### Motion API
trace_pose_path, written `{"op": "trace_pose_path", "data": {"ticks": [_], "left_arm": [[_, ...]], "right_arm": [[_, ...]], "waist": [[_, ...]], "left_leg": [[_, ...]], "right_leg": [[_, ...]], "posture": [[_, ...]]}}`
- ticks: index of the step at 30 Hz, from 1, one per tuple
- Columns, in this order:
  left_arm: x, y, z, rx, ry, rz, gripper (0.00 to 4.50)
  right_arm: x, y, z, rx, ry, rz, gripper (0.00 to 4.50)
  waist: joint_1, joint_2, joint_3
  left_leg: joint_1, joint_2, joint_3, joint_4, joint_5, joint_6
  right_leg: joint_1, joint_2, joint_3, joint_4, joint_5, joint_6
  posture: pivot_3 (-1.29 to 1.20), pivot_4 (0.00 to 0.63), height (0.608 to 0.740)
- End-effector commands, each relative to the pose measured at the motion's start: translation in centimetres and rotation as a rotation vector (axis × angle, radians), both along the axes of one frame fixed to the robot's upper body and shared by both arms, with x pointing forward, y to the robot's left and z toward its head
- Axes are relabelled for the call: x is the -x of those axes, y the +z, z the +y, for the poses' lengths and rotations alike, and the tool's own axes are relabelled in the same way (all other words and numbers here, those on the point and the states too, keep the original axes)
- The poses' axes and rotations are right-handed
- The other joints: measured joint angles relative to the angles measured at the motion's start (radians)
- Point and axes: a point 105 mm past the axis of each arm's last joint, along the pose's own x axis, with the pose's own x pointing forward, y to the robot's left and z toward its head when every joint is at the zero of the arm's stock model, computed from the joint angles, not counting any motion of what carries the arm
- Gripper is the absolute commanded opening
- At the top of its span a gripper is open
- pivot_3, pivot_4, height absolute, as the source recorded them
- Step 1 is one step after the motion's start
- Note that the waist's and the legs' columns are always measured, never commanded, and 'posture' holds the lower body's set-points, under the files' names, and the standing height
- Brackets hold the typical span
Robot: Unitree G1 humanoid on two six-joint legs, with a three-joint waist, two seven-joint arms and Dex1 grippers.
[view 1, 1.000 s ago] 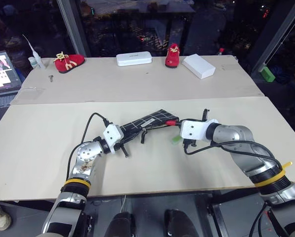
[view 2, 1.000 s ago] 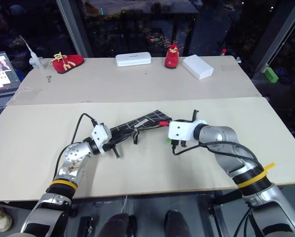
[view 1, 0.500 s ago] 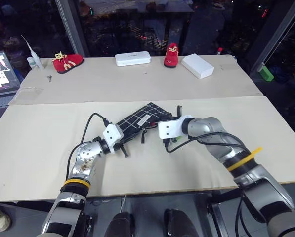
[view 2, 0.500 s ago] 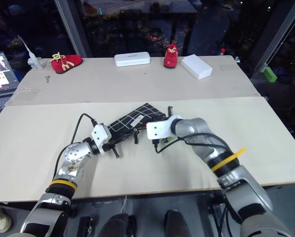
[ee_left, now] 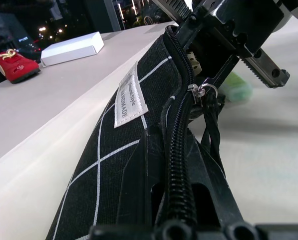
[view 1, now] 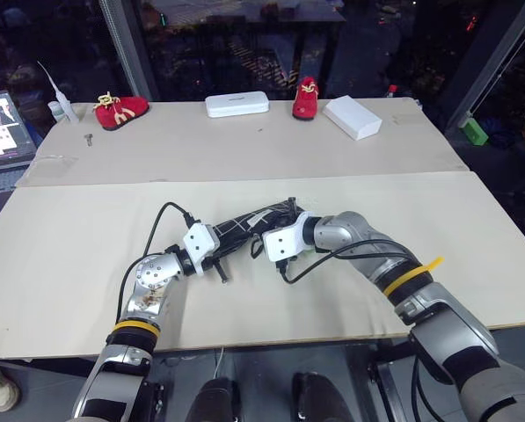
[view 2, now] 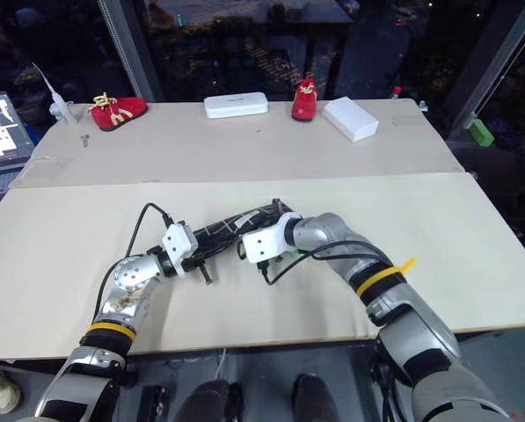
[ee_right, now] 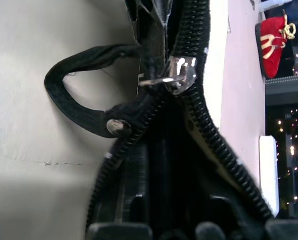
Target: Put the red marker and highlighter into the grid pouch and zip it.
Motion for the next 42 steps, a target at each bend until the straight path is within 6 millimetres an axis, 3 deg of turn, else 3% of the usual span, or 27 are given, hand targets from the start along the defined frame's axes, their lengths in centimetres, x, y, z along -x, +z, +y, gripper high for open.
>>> {"op": "trace_pose_path", "data": {"ticks": [1, 3, 5, 8, 13, 18, 23, 32, 42], "left_arm": [[-0.1, 1.6, 0.0, 0.015, 0.001, -0.06, 0.0], [-0.1, 1.6, 0.0, 0.016, 0.002, -0.061, 0.0], [-0.1, 1.7, -0.2, 0.017, 0.0, -0.063, 0.0], [-0.1, 1.8, -0.3, 0.022, 0.003, -0.066, 0.0], [-0.2, 1.7, 0.0, 0.022, 0.015, -0.063, 0.0], [-0.4, 1.9, 0.6, 0.025, 0.044, -0.066, 0.0], [-0.4, 2.0, 1.0, 0.029, 0.059, -0.07, 0.0], [-0.2, 2.5, 1.6, 0.022, 0.076, -0.082, 0.0], [0.0, 2.8, 1.6, 0.024, 0.092, -0.085, 0.0]], "right_arm": [[-1.1, 3.6, -1.1, -0.113, -0.043, -0.021, 2.7], [-1.3, 4.4, -1.6, -0.152, -0.059, -0.016, 2.7], [-1.1, 6.5, -2.9, -0.237, -0.06, -0.01, 2.7], [0.5, 8.2, -5.4, -0.347, -0.047, 0.131, 2.7], [3.7, 8.3, -9.6, -0.396, -0.105, 0.554, 2.7], [3.2, 7.6, -12.1, -0.42, -0.195, 0.68, 2.7], [1.5, 4.7, -13.3, -0.377, -0.279, 0.714, 2.7], [-0.5, 0.1, -13.7, -0.133, -0.316, 0.698, 2.7], [-1.3, -1.4, -12.4, -0.014, -0.28, 0.739, 2.7]], "waist": [[0.0, 0.0, 0.0], [0.0, 0.0, 0.0], [0.0, 0.0, 0.0], [0.007, 0.0, 0.0], [0.012, 0.0, 0.0], [0.004, 0.0, 0.0], [0.002, 0.0, 0.0], [0.002, 0.0, 0.0], [-0.001, 0.0, 0.0]], "left_leg": [[0.0, 0.0, 0.0, 0.0, 0.0, 0.0], [0.0, 0.0, 0.0, 0.0, 0.0, 0.0], [0.0, 0.0, 0.0, 0.0, 0.0, 0.0], [-0.001, 0.0, -0.001, 0.0, 0.0, 0.0], [-0.001, 0.0, -0.001, 0.0, -0.001, 0.001], [0.001, 0.0, 0.0, 0.0, -0.001, 0.001], [0.002, 0.001, 0.0, 0.0, -0.001, 0.001], [0.0, 0.0, 0.001, 0.0, -0.001, 0.001], [0.001, 0.0, 0.001, 0.0, -0.001, 0.001]], "right_leg": [[0.0, 0.0, 0.0, 0.0, 0.0, 0.0], [0.0, 0.0, 0.0, 0.0, 0.0, 0.0], [0.0, 0.0, 0.0, 0.0, 0.0, 0.0], [0.0, -0.001, 0.0, 0.0, 0.0, 0.0], [0.002, -0.002, -0.001, 0.0, 0.0, 0.0], [0.001, -0.003, 0.0, -0.002, 0.0, 0.0], [0.001, -0.001, 0.0, 0.0, 0.001, -0.001], [0.0, -0.001, 0.001, -0.001, 0.001, -0.001], [0.001, -0.001, 0.001, -0.001, 0.001, -0.001]], "posture": [[0.0, 0.15, 0.74], [0.0, 0.15, 0.74], [0.0, 0.15, 0.74], [0.0, 0.15, 0.74], [0.0, 0.15, 0.74], [0.0, 0.15, 0.74], [0.0, 0.15, 0.74], [0.0, 0.15, 0.74], [0.0, 0.15, 0.74]]}}
